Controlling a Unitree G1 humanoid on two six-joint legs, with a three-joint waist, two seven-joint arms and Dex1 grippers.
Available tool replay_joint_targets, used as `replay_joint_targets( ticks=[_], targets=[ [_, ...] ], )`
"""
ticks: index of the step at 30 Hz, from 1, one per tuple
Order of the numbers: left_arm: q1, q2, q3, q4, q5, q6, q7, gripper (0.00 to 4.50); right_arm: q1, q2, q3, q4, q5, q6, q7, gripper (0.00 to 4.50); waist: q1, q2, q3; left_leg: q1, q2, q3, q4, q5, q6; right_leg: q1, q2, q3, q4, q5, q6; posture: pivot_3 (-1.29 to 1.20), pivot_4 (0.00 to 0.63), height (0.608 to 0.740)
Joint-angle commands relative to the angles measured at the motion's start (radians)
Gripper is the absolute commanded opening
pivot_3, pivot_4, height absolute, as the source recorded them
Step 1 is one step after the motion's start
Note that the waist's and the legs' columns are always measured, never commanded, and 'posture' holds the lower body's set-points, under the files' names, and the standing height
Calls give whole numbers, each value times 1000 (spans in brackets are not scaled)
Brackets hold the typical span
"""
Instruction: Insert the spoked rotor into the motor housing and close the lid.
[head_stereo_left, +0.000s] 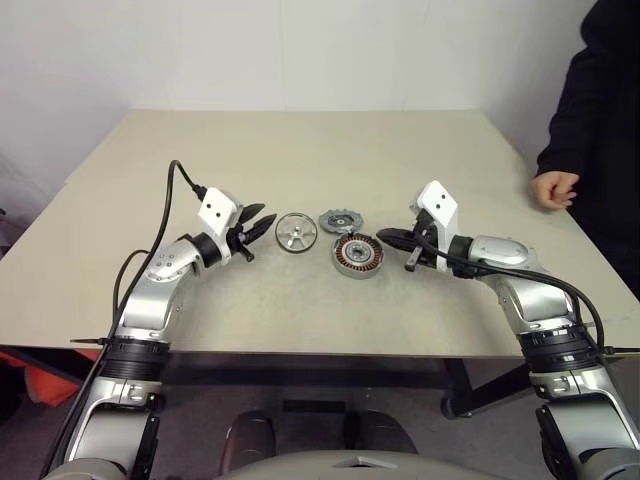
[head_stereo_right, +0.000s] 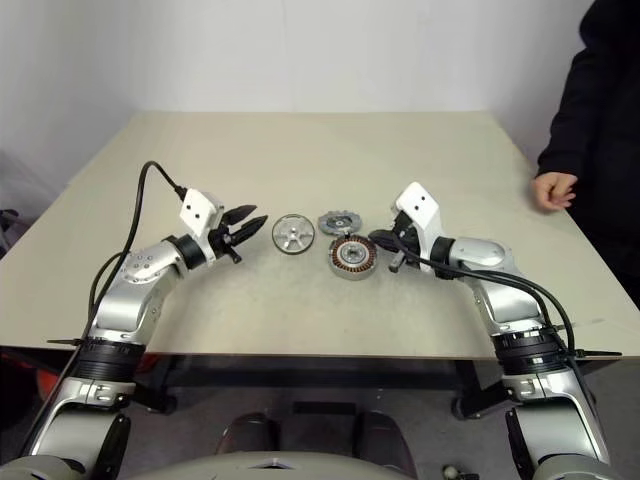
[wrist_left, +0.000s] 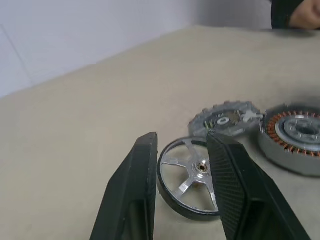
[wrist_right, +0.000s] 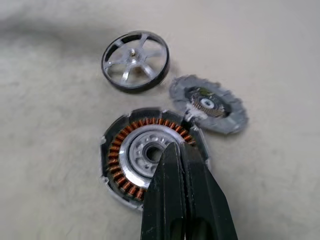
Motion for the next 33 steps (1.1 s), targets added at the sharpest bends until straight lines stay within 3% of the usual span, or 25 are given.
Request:
replay_joint_targets(
  ticks=[1,3,6,10,14,22,26,33],
  targets=[
    [-98,57,-55,93,89,-114,-65,1612,-37,6,-9,-5,-9,-21,-18,0,1,0,0,0,0,0,0,0,0,0,0,0,0,0,0,0,0,740],
    [-145,78,-91,163,122,-175,-115,1612,-38,7,-8,-5,-10,-21,-17,0,4,0,0,0,0,0,0,0,0,0,0,0,0,0,0,0,0,740],
    [-241,104,-144,296,183,-295,-179,2157,-37,7,-12,-15,-10,-20,-18,0,7,0,0,0,0,0,0,0,0,0,0,0,0,0,0,0,0,740],
    [-369,123,-212,479,281,-463,-224,3503,-26,13,-22,-34,-13,-21,-37,0,11,0,0,0,0,0,-1,0,0,0,0,0,0,1,-2,0,0,740],
    [-435,106,-215,599,282,-532,-258,3503,4,19,-32,-58,-17,-18,-74,0,18,0,0,0,0,0,-1,1,-1,0,0,0,0,1,-2,0,0,740],
    [-360,5,-24,555,61,-232,-192,3503,88,11,-60,-134,-5,2,-130,0,28,0,0,0,0,0,0,1,-2,0,-1,0,0,4,-6,0,0,740],
    [-288,-93,107,404,-118,73,-76,3503,88,6,-57,-140,-12,6,-133,0,27,-1,0,-1,0,0,0,1,-2,0,-1,0,0,4,-6,0,0,740],
    [-246,-233,234,263,-287,377,145,3503,44,5,-50,-113,-13,5,-113,0,27,-1,0,-1,0,0,1,0,0,0,-1,-1,0,2,-4,0,0,740]
  ],
)
